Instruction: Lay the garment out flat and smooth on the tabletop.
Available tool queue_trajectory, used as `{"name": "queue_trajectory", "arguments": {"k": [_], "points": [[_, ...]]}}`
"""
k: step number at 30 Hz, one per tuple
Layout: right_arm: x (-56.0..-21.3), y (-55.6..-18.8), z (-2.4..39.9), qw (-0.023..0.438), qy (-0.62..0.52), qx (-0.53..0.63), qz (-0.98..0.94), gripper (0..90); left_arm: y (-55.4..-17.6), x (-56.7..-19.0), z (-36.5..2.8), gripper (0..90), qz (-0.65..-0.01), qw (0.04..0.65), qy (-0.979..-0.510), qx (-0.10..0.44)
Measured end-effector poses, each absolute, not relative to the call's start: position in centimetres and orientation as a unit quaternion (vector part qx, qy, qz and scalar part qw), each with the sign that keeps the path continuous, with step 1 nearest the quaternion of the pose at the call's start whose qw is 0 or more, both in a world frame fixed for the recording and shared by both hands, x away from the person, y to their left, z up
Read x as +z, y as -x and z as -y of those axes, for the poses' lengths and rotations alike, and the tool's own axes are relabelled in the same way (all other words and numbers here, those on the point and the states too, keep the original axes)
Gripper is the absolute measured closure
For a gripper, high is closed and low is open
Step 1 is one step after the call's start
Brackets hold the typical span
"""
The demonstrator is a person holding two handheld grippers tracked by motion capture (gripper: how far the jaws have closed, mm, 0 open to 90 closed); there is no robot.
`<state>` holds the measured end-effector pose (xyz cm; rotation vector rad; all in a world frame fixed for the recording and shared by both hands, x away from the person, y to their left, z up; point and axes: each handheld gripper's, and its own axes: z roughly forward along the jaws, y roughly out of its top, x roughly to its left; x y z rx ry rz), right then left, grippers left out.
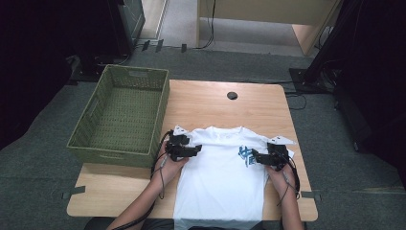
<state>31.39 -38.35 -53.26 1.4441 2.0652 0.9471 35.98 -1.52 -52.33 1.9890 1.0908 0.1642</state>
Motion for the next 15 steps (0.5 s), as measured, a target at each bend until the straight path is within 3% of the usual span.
{"name": "queue_trajectory", "arguments": {"k": [7,15], "points": [[-53.3,-31.1,38.2,0.226,-0.534,0.344,-0.739,24.0,-35.8,-52.4,1.1,34.0,-0.437,0.425,-0.791,0.063],[-52.4,-30.7,39.2,0.2,-0.552,0.357,-0.726,25.5,-35.7,-52.4,1.2,33.9,-0.433,0.421,-0.794,0.069]]}}
